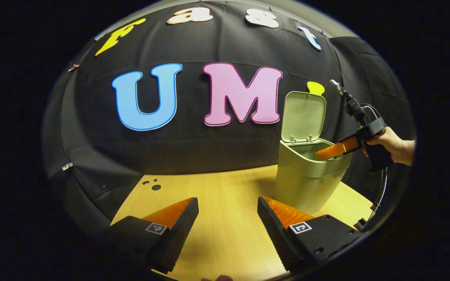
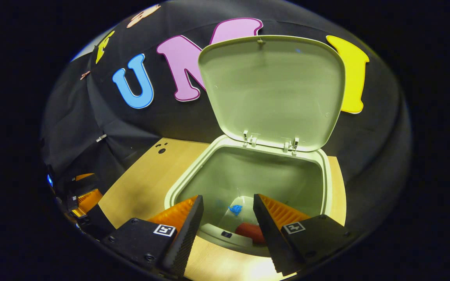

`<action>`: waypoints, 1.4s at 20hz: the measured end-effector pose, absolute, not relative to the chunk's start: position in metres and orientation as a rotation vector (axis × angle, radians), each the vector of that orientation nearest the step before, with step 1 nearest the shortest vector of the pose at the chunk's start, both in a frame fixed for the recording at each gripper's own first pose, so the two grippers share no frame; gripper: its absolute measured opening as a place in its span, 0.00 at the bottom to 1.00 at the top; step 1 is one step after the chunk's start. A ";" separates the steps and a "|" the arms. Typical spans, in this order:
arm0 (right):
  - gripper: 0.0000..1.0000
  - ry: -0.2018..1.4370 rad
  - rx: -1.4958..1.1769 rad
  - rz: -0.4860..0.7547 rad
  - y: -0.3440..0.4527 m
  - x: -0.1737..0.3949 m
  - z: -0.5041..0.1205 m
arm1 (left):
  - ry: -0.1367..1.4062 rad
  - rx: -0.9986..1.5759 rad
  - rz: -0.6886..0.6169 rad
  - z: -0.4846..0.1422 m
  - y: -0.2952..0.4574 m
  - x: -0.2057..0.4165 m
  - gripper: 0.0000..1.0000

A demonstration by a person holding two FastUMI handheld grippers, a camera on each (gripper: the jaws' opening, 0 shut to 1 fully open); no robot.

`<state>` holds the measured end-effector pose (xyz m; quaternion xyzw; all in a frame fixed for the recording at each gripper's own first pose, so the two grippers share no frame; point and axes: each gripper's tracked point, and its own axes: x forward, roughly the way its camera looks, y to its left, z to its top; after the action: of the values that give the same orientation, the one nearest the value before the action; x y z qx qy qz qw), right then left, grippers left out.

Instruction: Press the lid of the desktop garbage bin to open it, pick up the crumpled paper on the desktop and throw it into the bin, then pick up the pop can on the desktop and drop it into the bin, and finally close the garbage bin lid.

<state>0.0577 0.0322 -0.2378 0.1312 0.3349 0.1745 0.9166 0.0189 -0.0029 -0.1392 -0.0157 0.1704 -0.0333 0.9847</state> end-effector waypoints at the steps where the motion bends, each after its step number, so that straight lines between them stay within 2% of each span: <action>1: 0.84 0.683 0.275 0.361 0.032 0.056 -0.234 | 0.343 -0.033 -0.067 -0.139 -0.003 0.019 0.97; 8: 0.86 0.625 0.283 0.331 0.015 0.047 -0.204 | 0.341 -0.031 -0.071 -0.139 -0.004 0.018 0.98; 11: 0.93 0.589 0.286 0.314 0.007 0.046 -0.187 | 0.339 -0.030 -0.078 -0.138 -0.006 0.019 0.98; 16: 0.95 0.512 0.293 0.298 -0.003 0.050 -0.148 | 0.335 -0.030 -0.090 -0.138 -0.010 0.019 0.97; 28: 0.96 0.270 0.328 0.242 -0.027 0.101 -0.040 | 0.333 -0.036 -0.103 -0.139 -0.016 0.015 0.97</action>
<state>0.1009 -0.0267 -0.0399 0.1625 0.1337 0.1200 0.9702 0.0152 -0.0165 -0.1390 -0.0178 0.1659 -0.0510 0.9847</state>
